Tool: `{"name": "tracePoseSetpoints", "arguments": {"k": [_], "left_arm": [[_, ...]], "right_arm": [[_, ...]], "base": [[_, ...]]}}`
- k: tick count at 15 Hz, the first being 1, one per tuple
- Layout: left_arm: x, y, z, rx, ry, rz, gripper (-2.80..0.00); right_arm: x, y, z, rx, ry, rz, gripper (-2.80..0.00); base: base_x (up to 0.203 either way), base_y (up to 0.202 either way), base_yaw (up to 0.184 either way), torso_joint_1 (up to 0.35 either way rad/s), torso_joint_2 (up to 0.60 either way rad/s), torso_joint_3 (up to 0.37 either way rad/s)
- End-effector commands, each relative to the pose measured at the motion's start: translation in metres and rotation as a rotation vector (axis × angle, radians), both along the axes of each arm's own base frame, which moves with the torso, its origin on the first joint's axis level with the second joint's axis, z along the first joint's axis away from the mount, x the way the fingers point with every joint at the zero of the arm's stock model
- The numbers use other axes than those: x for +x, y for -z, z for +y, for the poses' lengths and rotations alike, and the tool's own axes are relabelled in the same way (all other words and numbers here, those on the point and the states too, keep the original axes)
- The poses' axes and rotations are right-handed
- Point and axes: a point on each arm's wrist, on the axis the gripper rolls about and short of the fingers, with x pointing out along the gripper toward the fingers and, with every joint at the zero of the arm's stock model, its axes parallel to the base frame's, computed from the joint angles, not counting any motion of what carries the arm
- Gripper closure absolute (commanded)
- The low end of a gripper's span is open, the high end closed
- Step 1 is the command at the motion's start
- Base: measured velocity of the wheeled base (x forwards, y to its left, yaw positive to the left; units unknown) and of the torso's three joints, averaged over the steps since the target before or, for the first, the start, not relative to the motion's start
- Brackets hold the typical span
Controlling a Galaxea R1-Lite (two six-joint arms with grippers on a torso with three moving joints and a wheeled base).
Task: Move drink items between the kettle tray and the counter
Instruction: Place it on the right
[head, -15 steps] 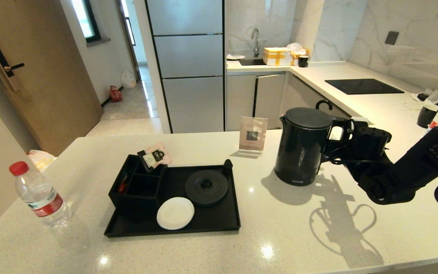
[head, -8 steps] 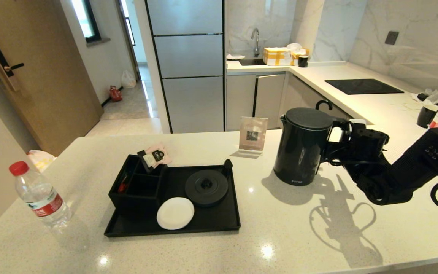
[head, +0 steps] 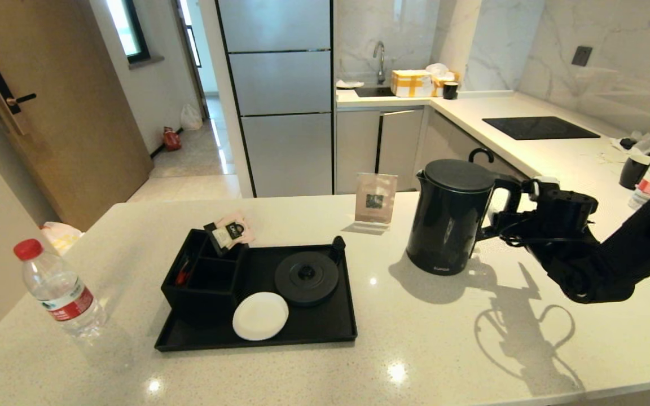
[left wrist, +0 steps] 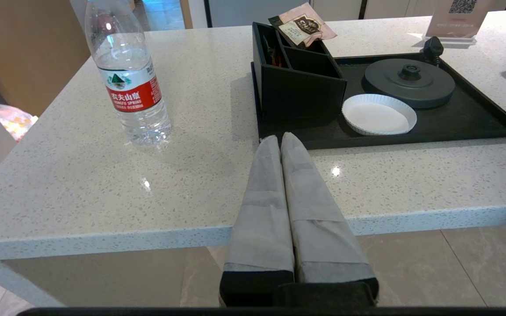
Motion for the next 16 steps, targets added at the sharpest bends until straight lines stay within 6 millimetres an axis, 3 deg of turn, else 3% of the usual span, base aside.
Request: {"name": "tracePoseSetpoints", "arguments": {"k": [1,9,12,16], "left_arm": [[0.000,0.000,0.000,0.000,0.000,0.000,0.00],[0.000,0.000,0.000,0.000,0.000,-0.001,0.00],[0.000,0.000,0.000,0.001,0.000,-0.001,0.00],[0.000,0.000,0.000,0.000,0.000,0.000,0.00]], "right_arm": [[-0.009,-0.011,0.000,0.003,-0.009,-0.016,-2.80],[-0.048,-0.036,0.002,0.049,-0.078,-0.013,-2.80],[-0.053,-0.040,0.003,0.071,-0.093,-0.014,-2.80],[-0.080,-0.055,0.010,0.097,-0.134,-0.011,-2.80]], "base": [[0.000,0.000,0.000,0.000,0.00,0.000],[0.000,0.000,0.000,0.000,0.00,0.000],[0.000,0.000,0.000,0.000,0.00,0.000],[0.000,0.000,0.000,0.000,0.00,0.000]]}}
